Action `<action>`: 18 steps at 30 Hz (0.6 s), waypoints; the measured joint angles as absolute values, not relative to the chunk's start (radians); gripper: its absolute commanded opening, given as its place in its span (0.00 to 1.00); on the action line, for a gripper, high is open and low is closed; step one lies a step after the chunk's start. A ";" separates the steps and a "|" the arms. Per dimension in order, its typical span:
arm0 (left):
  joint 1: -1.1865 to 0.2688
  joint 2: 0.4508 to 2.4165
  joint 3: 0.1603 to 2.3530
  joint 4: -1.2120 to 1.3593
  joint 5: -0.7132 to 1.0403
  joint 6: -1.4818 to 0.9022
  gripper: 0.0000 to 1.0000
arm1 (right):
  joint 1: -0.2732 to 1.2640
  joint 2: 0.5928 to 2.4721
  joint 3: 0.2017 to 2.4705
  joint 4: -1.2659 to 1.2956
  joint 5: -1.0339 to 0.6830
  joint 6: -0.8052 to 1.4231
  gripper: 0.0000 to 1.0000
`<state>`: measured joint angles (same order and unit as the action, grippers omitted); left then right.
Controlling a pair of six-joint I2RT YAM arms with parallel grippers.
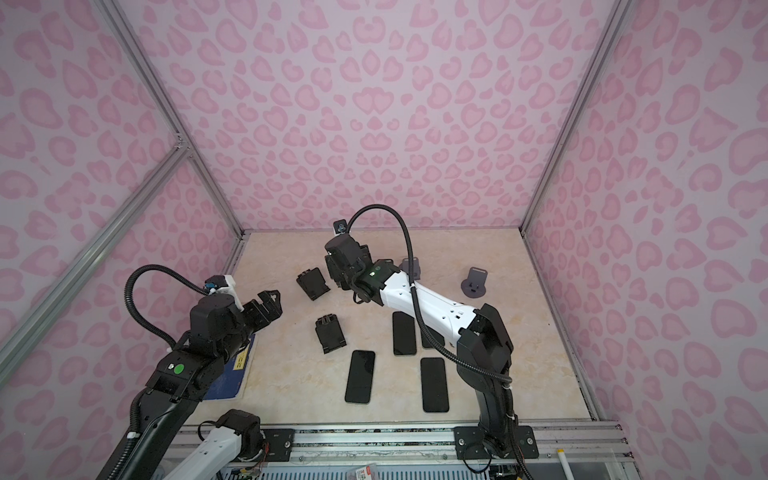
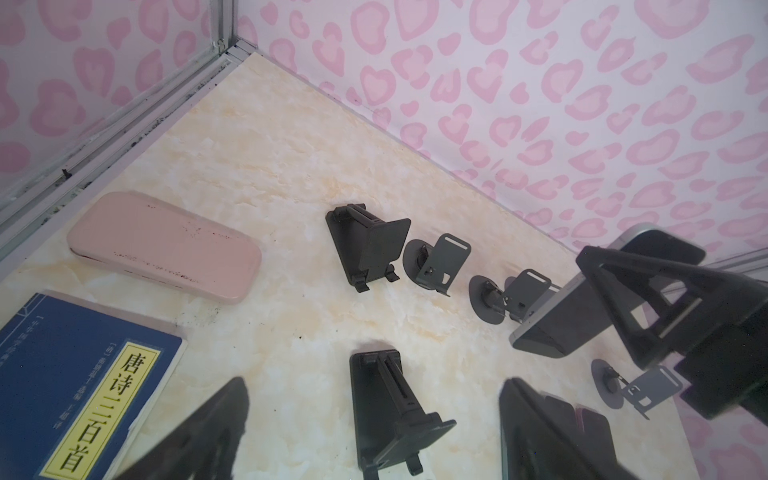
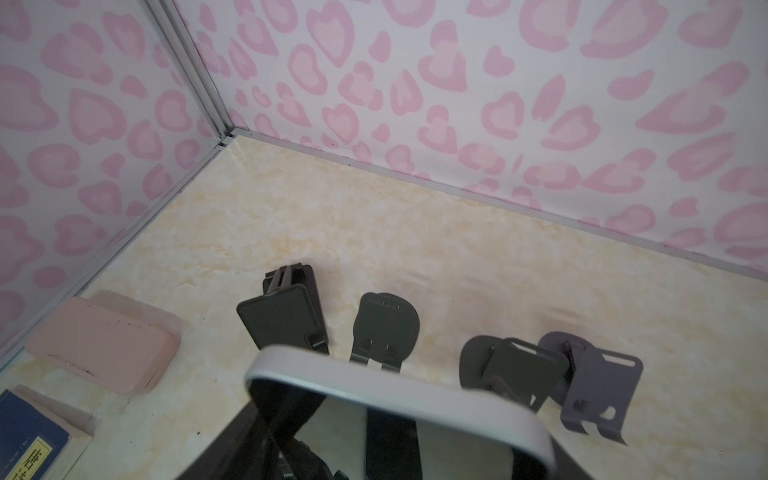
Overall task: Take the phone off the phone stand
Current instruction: 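Carry the white-edged phone toward the flat phones and lower it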
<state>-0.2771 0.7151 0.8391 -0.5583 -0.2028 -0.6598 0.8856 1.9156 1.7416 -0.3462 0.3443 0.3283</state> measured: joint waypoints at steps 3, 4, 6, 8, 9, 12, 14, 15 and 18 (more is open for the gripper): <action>-0.277 0.720 0.833 -0.551 -0.196 -0.662 0.98 | 0.885 1.885 1.678 -0.363 0.349 0.394 0.62; -0.277 0.725 0.832 -0.550 -0.189 -0.662 0.98 | 0.884 1.875 1.657 -0.369 0.350 0.417 0.62; -0.277 0.732 0.830 -0.547 -0.181 -0.663 0.98 | 0.883 1.866 1.629 -0.373 0.349 0.454 0.62; -0.277 0.735 0.825 -0.544 -0.175 -0.663 0.98 | 0.882 1.864 1.613 -0.380 0.347 0.485 0.62; -0.277 0.736 0.822 -0.541 -0.167 -0.664 0.98 | 0.882 1.866 1.606 -0.387 0.346 0.502 0.62; -0.277 0.736 0.811 -0.522 -0.157 -0.673 0.98 | 0.880 1.879 1.597 -0.411 0.341 0.547 0.61; -0.277 0.736 0.805 -0.519 -0.144 -0.674 0.98 | 0.873 1.893 1.597 -0.428 0.331 0.574 0.61; -0.277 0.736 0.801 -0.516 -0.135 -0.674 0.98 | 0.871 1.900 1.597 -0.441 0.326 0.590 0.61; -0.277 0.739 0.787 -0.505 -0.117 -0.679 0.97 | 0.861 1.914 1.601 -0.487 0.313 0.617 0.61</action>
<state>-0.2771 0.7387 0.7872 -0.5049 -0.1165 -0.6788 0.8612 1.9144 1.6009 -0.4873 0.3134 0.6174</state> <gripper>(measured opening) 0.975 0.713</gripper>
